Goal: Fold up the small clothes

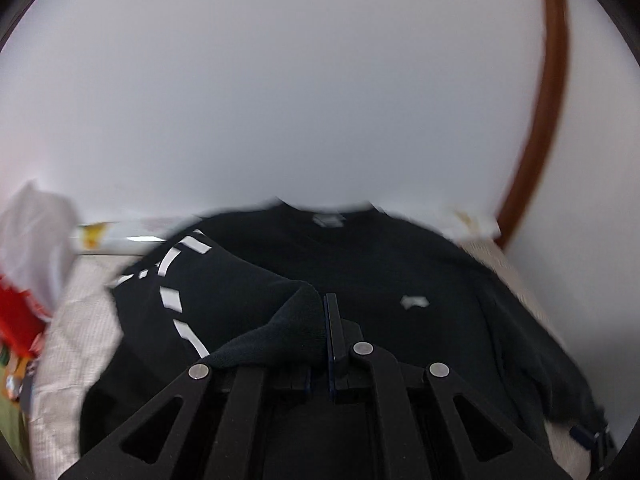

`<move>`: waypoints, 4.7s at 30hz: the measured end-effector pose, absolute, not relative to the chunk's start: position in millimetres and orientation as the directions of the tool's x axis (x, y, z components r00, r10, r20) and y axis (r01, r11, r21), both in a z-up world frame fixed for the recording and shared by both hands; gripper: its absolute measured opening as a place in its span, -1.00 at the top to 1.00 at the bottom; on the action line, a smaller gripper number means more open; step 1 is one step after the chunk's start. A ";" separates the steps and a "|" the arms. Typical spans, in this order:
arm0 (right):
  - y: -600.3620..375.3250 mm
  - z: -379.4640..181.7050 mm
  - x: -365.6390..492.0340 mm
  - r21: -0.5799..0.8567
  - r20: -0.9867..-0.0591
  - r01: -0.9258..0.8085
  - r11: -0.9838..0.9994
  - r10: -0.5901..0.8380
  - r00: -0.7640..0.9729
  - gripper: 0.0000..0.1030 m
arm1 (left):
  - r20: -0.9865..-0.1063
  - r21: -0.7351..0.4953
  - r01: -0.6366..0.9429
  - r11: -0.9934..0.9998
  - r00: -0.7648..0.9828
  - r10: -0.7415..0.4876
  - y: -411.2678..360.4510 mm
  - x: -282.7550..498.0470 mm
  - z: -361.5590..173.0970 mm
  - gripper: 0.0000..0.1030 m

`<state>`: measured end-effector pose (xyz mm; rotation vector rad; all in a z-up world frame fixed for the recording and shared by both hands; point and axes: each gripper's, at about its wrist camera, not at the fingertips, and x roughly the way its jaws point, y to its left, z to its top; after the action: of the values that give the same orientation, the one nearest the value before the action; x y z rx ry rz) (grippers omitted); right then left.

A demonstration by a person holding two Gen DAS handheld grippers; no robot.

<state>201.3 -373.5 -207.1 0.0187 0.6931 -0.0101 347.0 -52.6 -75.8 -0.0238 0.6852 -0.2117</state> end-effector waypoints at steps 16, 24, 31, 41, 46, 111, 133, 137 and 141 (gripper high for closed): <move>-379.4 -209.4 217.0 0.020 -0.648 0.005 1.000 0.009 0.761 -0.93 | -0.704 -0.189 0.321 0.928 0.615 -0.356 -76.3 317.2 -115.1 -0.52; -309.4 -183.7 244.9 0.004 -0.628 -0.152 0.988 0.121 0.769 -0.93 | -0.636 -0.210 0.164 0.964 0.726 -0.262 38.7 287.6 -94.7 -0.61; -232.7 -181.4 276.1 0.023 -0.638 -0.307 0.952 0.250 0.728 -0.93 | -0.674 -0.005 -0.114 0.993 0.734 0.081 100.8 315.9 -137.4 -0.61; -127.3 -216.7 317.2 -0.183 -0.687 -0.439 0.880 0.205 0.697 -0.93 | -0.745 -0.004 -0.130 0.992 0.662 0.083 114.0 350.2 -195.5 -0.61; -118.2 -236.9 341.0 -0.226 -0.699 -0.415 0.881 0.150 0.699 -0.34 | -0.770 -0.050 -0.136 0.989 0.636 0.048 123.7 353.5 -205.8 -0.62; -102.1 -140.5 513.7 0.112 -0.613 -0.471 0.875 0.434 0.660 -0.15 | -0.732 0.030 -0.016 0.999 0.680 0.033 152.3 333.2 -187.7 -0.22; 17.0 -147.6 594.4 0.147 -0.584 -0.674 0.724 0.613 0.532 0.83 | -0.735 -0.106 -0.113 0.988 0.678 -0.002 183.0 333.3 -198.2 0.84; 40.1 -161.4 603.3 0.149 -0.595 -0.664 0.732 0.603 0.531 0.83 | -0.760 -0.116 -0.133 0.984 0.650 -0.002 187.0 335.7 -205.1 0.83; 51.2 -175.6 607.0 0.101 -0.611 -0.646 0.757 0.559 0.560 0.82 | -0.760 -0.097 -0.137 0.986 0.650 0.016 185.3 333.6 -204.5 0.78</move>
<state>607.0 51.2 -175.6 -0.1400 0.6681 0.7127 333.6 185.3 -204.5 -0.1512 0.8594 0.0873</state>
